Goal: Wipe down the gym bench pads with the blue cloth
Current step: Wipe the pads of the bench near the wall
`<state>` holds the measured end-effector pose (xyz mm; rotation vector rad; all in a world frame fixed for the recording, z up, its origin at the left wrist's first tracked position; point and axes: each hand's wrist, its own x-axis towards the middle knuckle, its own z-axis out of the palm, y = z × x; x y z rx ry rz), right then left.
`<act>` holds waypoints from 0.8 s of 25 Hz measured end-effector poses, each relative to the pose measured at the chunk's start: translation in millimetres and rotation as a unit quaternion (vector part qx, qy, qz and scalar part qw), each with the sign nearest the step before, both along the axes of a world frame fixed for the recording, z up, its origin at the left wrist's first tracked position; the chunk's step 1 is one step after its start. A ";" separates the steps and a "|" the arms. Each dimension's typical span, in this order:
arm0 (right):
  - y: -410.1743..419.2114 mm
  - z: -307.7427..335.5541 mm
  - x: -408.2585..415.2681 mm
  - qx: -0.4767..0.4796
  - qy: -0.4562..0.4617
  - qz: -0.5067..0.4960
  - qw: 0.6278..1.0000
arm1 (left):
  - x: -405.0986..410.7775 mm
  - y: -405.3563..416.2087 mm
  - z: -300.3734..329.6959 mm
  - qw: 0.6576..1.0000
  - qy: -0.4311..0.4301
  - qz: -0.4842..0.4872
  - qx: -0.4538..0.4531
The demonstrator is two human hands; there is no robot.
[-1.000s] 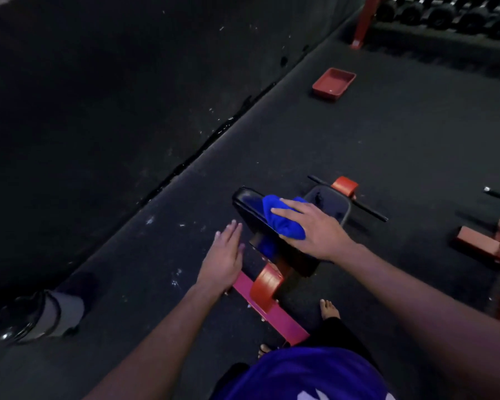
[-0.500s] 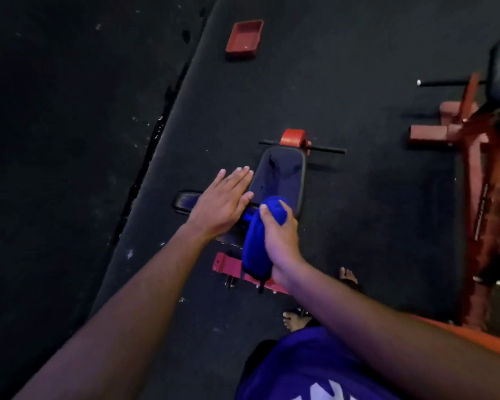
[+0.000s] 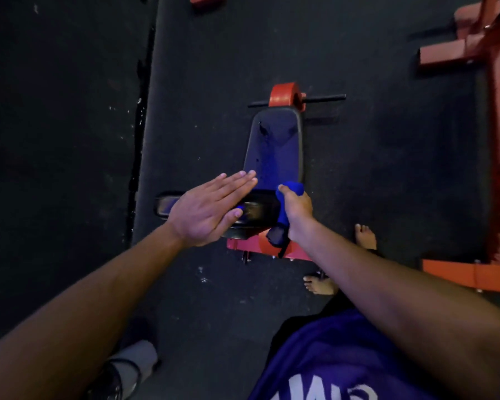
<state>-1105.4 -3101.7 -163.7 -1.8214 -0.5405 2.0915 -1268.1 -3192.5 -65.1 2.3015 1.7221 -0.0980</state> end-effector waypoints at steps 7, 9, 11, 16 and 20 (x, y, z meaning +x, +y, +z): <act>-42.0 17.5 -2.9 0.081 0.025 -0.039 0.996 | -2.6 -1.3 -8.9 0.999 0.004 0.009 0.038; -26.1 -1.9 -5.7 0.065 -0.005 -0.030 0.997 | -2.4 -1.7 -8.4 0.999 0.007 0.012 0.035; -8.3 -22.5 -4.8 0.025 -0.023 -0.004 0.999 | -0.2 -1.1 -5.4 0.999 0.010 0.016 0.029; 2.3 -29.1 -0.4 -0.024 -0.002 -0.001 1.000 | 8.8 -0.5 3.2 0.999 0.013 0.035 0.012; -41.5 -9.4 7.5 0.052 0.032 -0.019 0.998 | 7.6 -0.7 0.4 0.999 0.011 0.041 0.008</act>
